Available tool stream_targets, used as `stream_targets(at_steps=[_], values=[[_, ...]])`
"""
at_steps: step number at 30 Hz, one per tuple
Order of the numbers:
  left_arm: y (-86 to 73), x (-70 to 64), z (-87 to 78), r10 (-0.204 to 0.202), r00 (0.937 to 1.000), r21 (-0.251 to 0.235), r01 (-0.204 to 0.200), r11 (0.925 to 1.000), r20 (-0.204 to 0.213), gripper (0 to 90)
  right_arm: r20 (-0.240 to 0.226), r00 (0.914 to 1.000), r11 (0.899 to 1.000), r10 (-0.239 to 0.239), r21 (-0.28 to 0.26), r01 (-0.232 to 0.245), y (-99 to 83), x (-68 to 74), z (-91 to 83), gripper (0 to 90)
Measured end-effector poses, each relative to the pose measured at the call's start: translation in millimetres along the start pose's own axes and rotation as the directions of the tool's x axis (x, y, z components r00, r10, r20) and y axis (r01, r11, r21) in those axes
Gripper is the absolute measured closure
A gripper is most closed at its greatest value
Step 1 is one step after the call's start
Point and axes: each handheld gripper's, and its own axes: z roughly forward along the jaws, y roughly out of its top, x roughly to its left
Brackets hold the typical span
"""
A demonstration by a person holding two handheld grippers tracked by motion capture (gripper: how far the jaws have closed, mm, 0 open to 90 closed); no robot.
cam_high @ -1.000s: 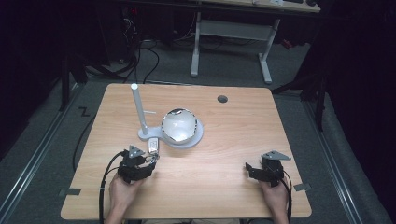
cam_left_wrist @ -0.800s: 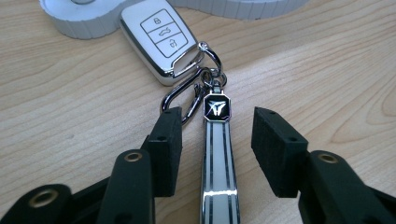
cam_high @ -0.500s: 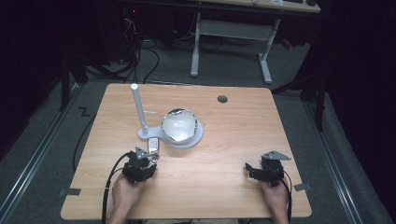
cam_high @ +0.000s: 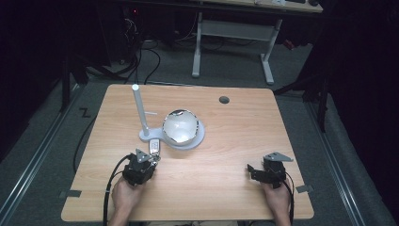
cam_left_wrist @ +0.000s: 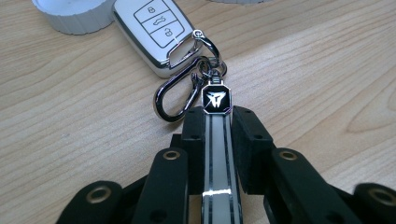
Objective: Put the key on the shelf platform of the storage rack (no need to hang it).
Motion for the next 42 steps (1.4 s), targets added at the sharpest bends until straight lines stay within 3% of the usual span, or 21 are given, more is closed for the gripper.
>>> stream_targets(at_steps=[7, 11, 15, 21, 28, 36, 42], values=[[1.0, -4.7, -7.7, 0.016, 0.9996, -0.027, -0.015, 0.9995, 0.024, 75.8, 0.000, 1.0000, 1.000, -0.001, 0.000, 0.001, 0.0, -0.1, 0.0, 22.8], [8.5, -7.1, -12.3, 0.003, 0.9991, -0.019, -0.002, 0.9998, 0.041, 75.9, 0.000, 1.0000, 1.000, 0.000, 0.000, 0.000, 0.0, 0.0, 0.0, 22.8], [20.5, -12.8, -21.5, -0.040, 0.9965, -0.028, 0.042, 0.9987, 0.074, 75.9, 0.000, 1.0000, 1.000, 0.000, 0.000, 0.000, 0.0, 0.0, 0.0, 22.8], [31.3, -17.2, -30.1, -0.050, 0.9937, -0.045, 0.055, 0.9975, 0.101, 75.9, 0.000, 1.0000, 1.000, 0.001, 0.000, -0.001, 0.0, 0.0, 0.0, 22.8], [53.7, -25.5, -43.3, -0.113, 0.9813, -0.015, 0.116, 0.9931, 0.156, 75.9, 0.000, 1.0000, 1.000, -0.001, 0.000, 0.001, 0.0, -0.1, 0.0, 22.8], [68.2, -32.7, -55.6, -0.135, 0.9705, -0.007, 0.139, 0.9902, 0.200, 75.9, 0.001, 1.0000, 1.000, -0.001, 0.000, 0.001, 0.0, -0.1, 0.0, 22.9], [80.0, -39.3, -69.8, -0.170, 0.9526, 0.020, 0.170, 0.9852, 0.252, 75.9, 0.000, 1.0000, 1.000, 0.000, 0.000, 0.000, 0.0, -0.1, 0.0, 22.9]])
